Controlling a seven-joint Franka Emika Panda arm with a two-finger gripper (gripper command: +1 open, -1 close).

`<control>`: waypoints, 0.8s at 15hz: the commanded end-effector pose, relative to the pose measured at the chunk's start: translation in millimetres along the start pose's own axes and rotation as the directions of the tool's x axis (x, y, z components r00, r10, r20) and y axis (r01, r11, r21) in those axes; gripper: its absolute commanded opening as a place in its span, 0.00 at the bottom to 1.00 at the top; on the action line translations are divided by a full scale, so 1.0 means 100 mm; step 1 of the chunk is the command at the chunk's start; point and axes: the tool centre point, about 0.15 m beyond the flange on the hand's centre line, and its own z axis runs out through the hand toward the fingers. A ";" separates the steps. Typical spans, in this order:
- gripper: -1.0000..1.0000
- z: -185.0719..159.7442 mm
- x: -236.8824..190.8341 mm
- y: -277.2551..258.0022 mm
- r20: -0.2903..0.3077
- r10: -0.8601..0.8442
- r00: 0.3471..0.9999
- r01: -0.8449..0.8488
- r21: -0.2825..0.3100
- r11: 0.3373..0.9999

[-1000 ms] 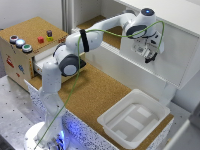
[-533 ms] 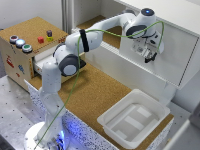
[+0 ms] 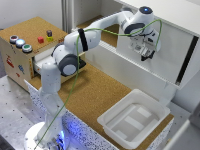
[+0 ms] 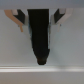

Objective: Slide the door to the left

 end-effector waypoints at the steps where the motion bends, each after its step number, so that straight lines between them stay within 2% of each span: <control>1: 1.00 0.42 0.53 -1.28 0.096 0.054 0.994 -0.040 -0.141 0.989; 4: 1.00 0.19 0.43 -1.32 0.033 0.062 0.998 -0.055 -0.188 0.981; 5: 1.00 0.05 0.37 -1.33 0.012 0.078 0.997 -0.073 -0.220 0.973; 11: 1.00 -0.11 0.18 -1.34 -0.011 0.085 0.996 -0.085 -0.216 0.973; 12: 1.00 -0.13 0.12 -1.42 -0.039 0.073 0.997 -0.080 -0.252 0.965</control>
